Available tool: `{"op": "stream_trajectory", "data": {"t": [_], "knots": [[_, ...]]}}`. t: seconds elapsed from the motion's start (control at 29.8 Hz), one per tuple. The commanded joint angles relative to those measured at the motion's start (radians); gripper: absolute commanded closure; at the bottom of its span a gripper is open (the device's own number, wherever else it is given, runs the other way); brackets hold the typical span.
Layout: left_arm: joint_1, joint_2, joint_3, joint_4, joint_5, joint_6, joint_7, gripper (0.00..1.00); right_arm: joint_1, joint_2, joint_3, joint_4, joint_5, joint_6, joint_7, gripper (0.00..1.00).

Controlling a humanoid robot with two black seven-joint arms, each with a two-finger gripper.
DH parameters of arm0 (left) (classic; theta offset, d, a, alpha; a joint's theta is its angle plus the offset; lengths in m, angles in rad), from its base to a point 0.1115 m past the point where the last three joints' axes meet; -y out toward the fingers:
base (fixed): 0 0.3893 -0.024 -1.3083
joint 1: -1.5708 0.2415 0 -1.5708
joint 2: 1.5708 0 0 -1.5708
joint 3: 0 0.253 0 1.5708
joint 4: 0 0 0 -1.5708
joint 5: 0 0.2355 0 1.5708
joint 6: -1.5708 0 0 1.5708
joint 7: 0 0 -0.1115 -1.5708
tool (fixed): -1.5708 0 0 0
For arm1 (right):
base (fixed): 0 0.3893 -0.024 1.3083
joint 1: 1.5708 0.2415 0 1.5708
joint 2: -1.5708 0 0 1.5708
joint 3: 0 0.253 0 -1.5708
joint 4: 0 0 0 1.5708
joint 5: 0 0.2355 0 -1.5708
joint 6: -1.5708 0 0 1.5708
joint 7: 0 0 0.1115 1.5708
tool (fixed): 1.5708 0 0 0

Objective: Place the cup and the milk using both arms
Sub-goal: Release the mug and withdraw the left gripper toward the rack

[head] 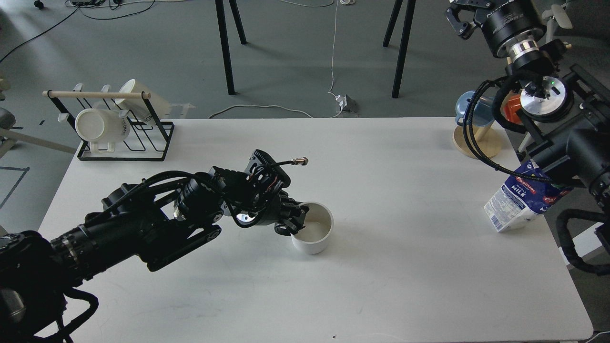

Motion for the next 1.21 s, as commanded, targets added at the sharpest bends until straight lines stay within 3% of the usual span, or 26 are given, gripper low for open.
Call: {"op": "stream_trajectory", "data": {"t": [0.0,0.1,0.27,0.5,0.74,0.91,1.17], "knots": [[0.0,0.011,-0.006,-0.012,0.0,0.0,-0.005,0.43,0.0,0.0,0.0,0.002,0.0,0.0,-0.001,0.01],[-0.001,0.029,-0.032,-0.053,-0.007,0.0,-0.018,0.24,0.0,-0.021,0.0,0.011,0.003,0.0,-0.003,0.01],[-0.001,0.111,-0.157,-0.11,-0.242,0.001,-0.016,0.22,-0.018,-0.119,-0.003,0.064,0.014,0.0,-0.003,0.01],[-0.005,0.204,-0.369,-0.087,-0.822,0.007,-0.01,0.01,-0.152,-0.343,-0.008,0.314,0.121,0.0,-0.003,0.01],[-0.017,0.236,-0.487,0.052,-1.267,0.012,-0.015,0.01,-0.374,-0.563,0.008,0.543,0.239,0.0,-0.006,0.01],[-0.02,0.24,-0.526,0.151,-1.401,0.002,-0.015,0.01,-0.604,-0.664,0.087,0.724,0.305,0.0,-0.003,0.0],[-0.026,0.315,-0.537,0.183,-1.534,0.0,-0.015,0.01,-0.983,-0.707,0.262,0.95,0.42,0.0,0.008,0.0]]}}
